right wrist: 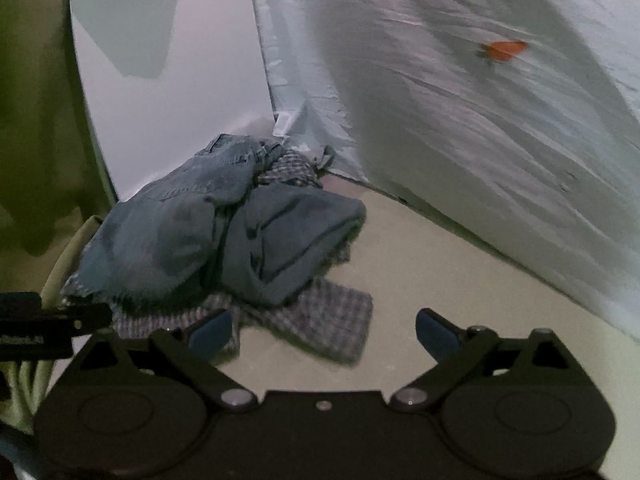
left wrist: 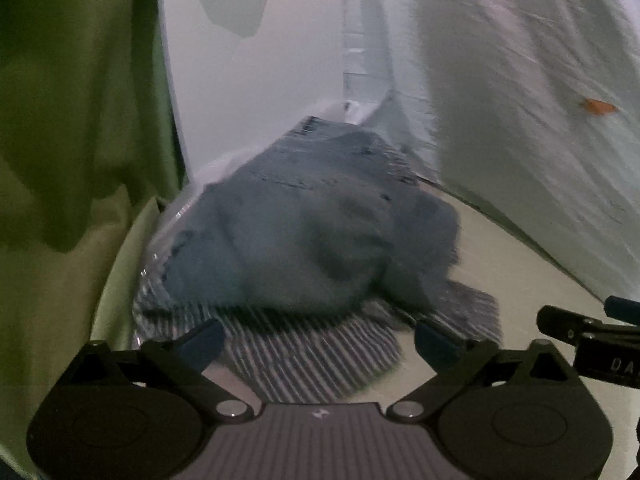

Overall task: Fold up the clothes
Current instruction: 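Grasp the blue jeans with the left gripper while the right gripper grasps them too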

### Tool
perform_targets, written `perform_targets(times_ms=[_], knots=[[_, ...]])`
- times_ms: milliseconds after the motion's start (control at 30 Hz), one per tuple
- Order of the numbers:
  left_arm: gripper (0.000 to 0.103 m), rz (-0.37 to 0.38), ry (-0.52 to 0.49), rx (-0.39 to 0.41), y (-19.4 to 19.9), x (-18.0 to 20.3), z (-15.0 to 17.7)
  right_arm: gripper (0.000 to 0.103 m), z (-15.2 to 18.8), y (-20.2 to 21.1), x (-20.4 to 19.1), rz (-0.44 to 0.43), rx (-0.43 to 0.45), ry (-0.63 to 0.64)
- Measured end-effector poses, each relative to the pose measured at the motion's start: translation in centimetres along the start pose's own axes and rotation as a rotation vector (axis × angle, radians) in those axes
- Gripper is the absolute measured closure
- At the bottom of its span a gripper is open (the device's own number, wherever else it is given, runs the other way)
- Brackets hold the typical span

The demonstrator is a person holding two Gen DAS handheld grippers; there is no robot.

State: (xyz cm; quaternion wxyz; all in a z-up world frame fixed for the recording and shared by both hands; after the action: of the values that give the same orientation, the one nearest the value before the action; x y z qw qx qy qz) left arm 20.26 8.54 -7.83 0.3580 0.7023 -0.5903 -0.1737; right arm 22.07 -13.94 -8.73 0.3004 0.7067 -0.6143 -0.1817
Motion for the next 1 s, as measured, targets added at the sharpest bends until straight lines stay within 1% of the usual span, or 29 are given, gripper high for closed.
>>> perform_targets(times_ms=[33,67,100,133,167,233,300,400,467,567,600,633,667,700,733,767,800,833,867,933,1000], knots=[[0.010,-0.015,0.006,-0.002,-1.1,-0.7,-0.8,0.004,-0.6,-1.3,-0.3,-0.002,-0.003,0.009],[0.016,-0.032,0.014,-0.006,-2.2,-1.4,-1.5,0.004,-1.0,-2.5,-0.7,-0.007,-0.008,0.014],[0.018,-0.046,0.022,-0.008,-3.1,-2.0,-2.1,0.006,-1.3,-3.6,-1.0,-0.011,-0.014,0.019],[0.020,-0.062,0.030,-0.011,-4.2,-2.8,-2.8,0.012,-1.8,-5.0,-1.5,-0.020,-0.022,0.025],[0.022,-0.076,0.038,-0.013,-5.3,-3.5,-3.4,0.014,-2.0,-6.2,-2.0,-0.031,-0.030,0.031],[0.022,-0.092,0.054,-0.017,-7.1,-4.8,-4.6,0.020,-2.5,-8.4,-2.8,-0.051,-0.045,0.042],[0.022,-0.088,0.076,-0.026,-8.6,-5.7,-5.4,0.022,-2.9,-10.4,-3.8,-0.085,-0.056,0.047],[0.022,-0.105,0.112,-0.039,-10.4,-6.8,-6.2,0.022,-3.4,-12.9,-5.3,-0.137,-0.068,0.057],[0.021,-0.111,0.138,-0.051,-11.5,-7.3,-6.3,0.022,-3.6,-14.2,-6.1,-0.157,-0.078,0.065],[0.022,-0.071,0.212,-0.097,-13.1,-8.2,-5.9,0.024,-3.4,-16.2,-6.8,-0.173,-0.115,0.067],[0.022,-0.050,0.234,-0.104,-13.3,-8.3,-5.7,0.032,-3.3,-16.7,-6.9,-0.185,-0.127,0.056],[0.030,-0.031,0.245,-0.104,-13.3,-8.2,-5.6,0.045,-3.2,-17.1,-7.0,-0.200,-0.138,0.044],[0.046,-0.010,0.255,-0.105,-13.3,-8.2,-5.4,0.052,-3.1,-17.3,-7.0,-0.225,-0.141,0.027],[0.055,0.013,0.262,-0.107,-13.1,-8.0,-5.2,0.068,-3.1,-17.4,-7.1,-0.252,-0.144,0.010],[0.076,0.027,0.265,-0.107,-12.9,-7.8,-5.1,0.088,-3.1,-17.3,-7.2,-0.271,-0.144,0.000],[0.090,0.023,0.258,-0.102,-12.6,-7.6,-5.0,0.094,-3.2,-17.0,-7.4,-0.275,-0.136,0.010],[0.093,0.019,0.251,-0.095,-12.2,-7.3,-5.0,0.099,-3.3,-16.5,-7.6,-0.268,-0.117,0.034],[0.096,0.018,0.246,-0.081,-11.7,-7.1,-5.1,0.100,-3.4,-15.8,-7.8,-0.252,-0.089,0.057],[0.098,0.023,0.247,-0.061,-10.9,-6.9,-5.4,0.100,-3.6,-15.1,-7.8,-0.235,-0.059,0.064],[0.098,0.045,0.247,-0.002,-9.1,-6.4,-6.3,0.100,-4.4,-13.2,-7.2,-0.206,0.002,0.038],[0.098,0.064,0.216,0.068,-6.6,-5.5,-7.7,0.101,-5.8,-10.7,-5.8,-0.180,0.076,-0.009]])
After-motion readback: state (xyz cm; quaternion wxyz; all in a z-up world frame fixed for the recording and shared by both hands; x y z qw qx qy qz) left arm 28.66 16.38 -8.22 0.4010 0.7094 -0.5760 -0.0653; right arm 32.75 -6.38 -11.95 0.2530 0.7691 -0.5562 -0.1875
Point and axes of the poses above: each gripper's, at about its wrist camera, not at the fingertips, and y roughly against the way its jaws point, x to its right, z to its underside, the point moved 6 cm from there along -y, roughly the way its jaws point, and after that the axes turned 9 degrees about y, right-handed, at the moved point
